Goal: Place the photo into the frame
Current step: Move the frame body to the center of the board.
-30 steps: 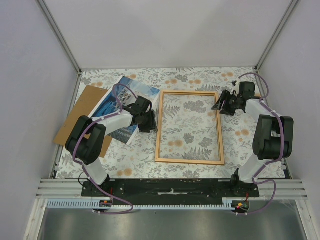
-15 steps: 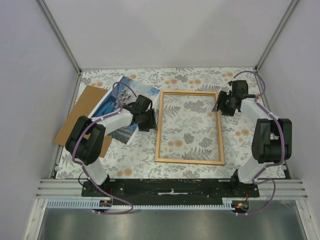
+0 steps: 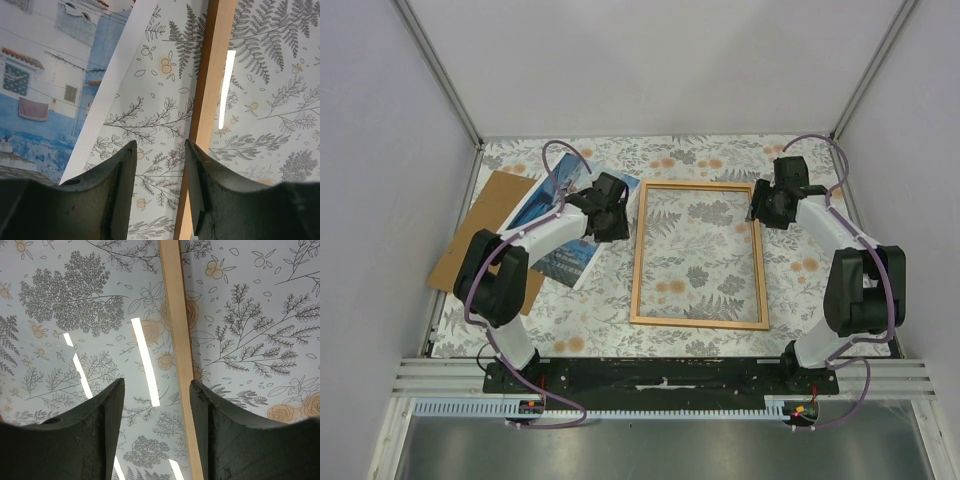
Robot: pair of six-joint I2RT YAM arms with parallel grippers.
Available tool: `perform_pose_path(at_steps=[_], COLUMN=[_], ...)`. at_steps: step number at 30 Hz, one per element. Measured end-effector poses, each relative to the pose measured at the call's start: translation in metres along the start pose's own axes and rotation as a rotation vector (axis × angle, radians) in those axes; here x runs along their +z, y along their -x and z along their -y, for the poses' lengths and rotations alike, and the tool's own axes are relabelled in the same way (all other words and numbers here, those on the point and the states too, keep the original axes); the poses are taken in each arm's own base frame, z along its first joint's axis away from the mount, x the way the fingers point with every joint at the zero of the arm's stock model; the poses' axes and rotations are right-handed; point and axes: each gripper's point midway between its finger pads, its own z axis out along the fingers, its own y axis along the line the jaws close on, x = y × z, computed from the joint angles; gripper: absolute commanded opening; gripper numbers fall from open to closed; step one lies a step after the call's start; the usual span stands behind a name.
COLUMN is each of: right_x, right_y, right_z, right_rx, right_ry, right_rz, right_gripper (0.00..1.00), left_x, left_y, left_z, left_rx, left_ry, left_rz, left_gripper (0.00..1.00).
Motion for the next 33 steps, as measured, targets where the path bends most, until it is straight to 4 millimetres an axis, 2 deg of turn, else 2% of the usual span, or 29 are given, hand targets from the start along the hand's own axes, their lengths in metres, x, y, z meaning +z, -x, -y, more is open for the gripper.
perform_pose_path(at_steps=[4,10,16,25,33], right_x=[-0.007,-0.021,-0.021,-0.021,-0.021], right_y=[0.004,0.012,0.008,0.009,0.009], right_z=[0.000,-0.004,-0.002,0.001,0.001], right_rx=[0.000,0.000,0.000,0.008,0.012], right_ry=[0.001,0.016,0.014,0.013,0.017], right_rz=[0.018,0.061,0.055,0.054,0.053], right_gripper=[0.62,0.62,0.62,0.63,0.63], left_x=[0.012,0.036,0.045,0.059,0.063], left_y=[0.001,-0.014,-0.021,-0.018,-0.023], left_z=[-0.006,-0.008,0.017,0.066,0.089], left_rx=[0.017,0.062,0.123,0.184,0.214], left_ry=[0.047,0.103,0.098,0.043,0.011], left_rz=[-0.005,-0.058,-0.065,-0.048,-0.049], left_gripper=[0.48,0.48,0.48,0.48,0.48])
